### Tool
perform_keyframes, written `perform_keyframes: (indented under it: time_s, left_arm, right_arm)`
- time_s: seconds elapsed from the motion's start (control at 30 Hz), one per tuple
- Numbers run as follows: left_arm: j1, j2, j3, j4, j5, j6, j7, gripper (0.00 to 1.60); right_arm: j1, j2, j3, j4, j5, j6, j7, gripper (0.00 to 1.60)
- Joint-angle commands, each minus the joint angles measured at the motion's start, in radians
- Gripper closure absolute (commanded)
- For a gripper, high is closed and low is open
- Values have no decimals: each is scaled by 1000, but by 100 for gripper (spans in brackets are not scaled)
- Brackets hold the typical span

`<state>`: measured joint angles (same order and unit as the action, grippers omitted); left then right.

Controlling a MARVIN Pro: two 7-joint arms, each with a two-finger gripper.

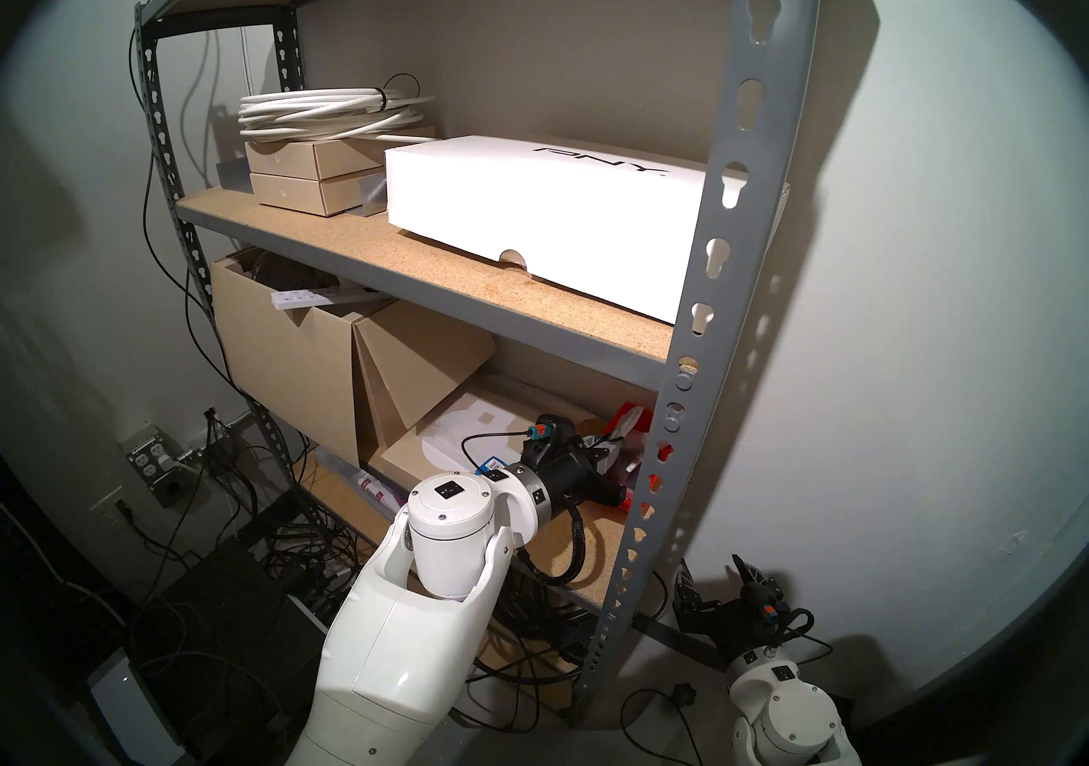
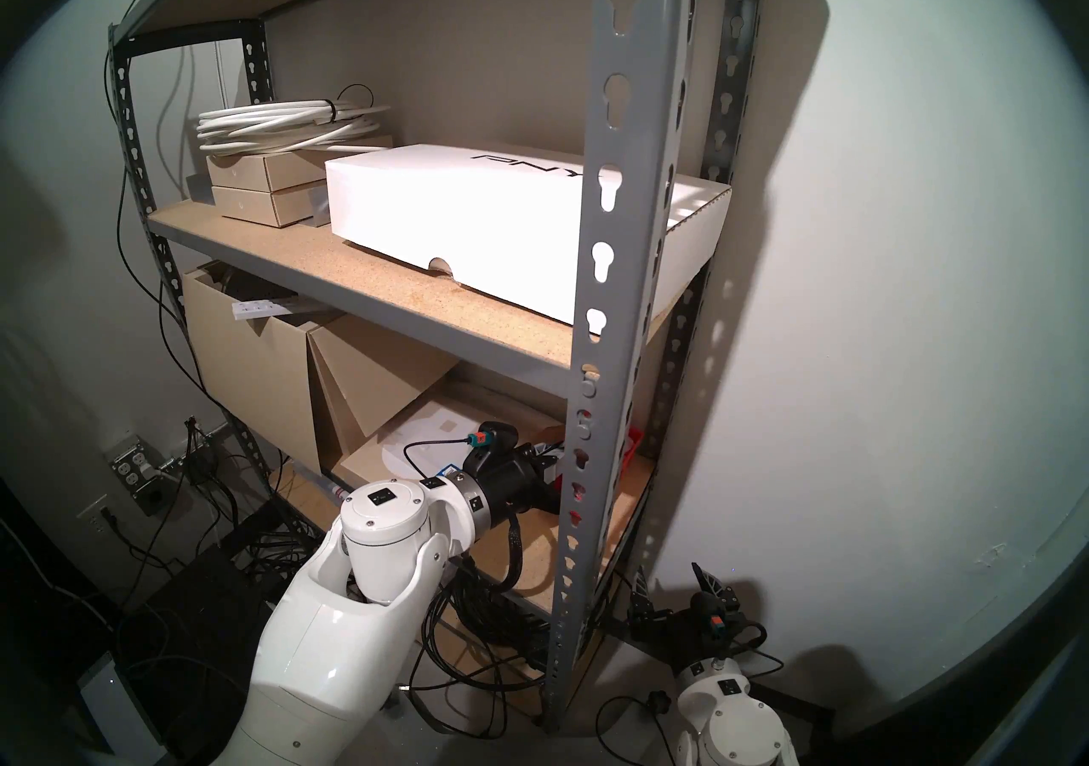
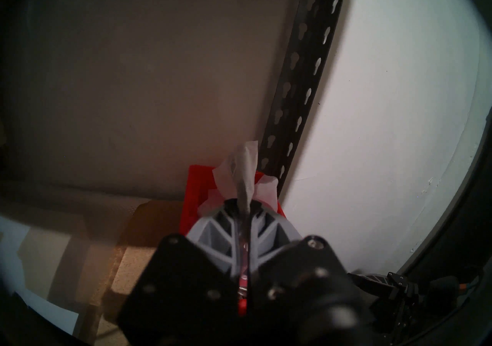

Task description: Organize the rack shelf by putting things into a case

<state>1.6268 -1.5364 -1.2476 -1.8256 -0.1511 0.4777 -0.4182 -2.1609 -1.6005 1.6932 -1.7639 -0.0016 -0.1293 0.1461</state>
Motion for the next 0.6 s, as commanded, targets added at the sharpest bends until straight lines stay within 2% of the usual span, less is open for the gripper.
perform_keyframes:
  time_s: [0.0, 0.13, 0.57]
  left_arm:
    - [5, -3, 18, -55, -26, 14, -3, 160]
    - [17, 3, 28, -62, -19, 15, 9, 160]
    - [-55, -20, 44, 55, 1, -9, 28, 160]
  right_arm:
    - [1, 0, 0, -19, 0, -2, 0, 0]
    - [1, 0, 0, -19, 0, -1, 0, 0]
    - [1, 0, 0, -19, 0, -2, 0, 0]
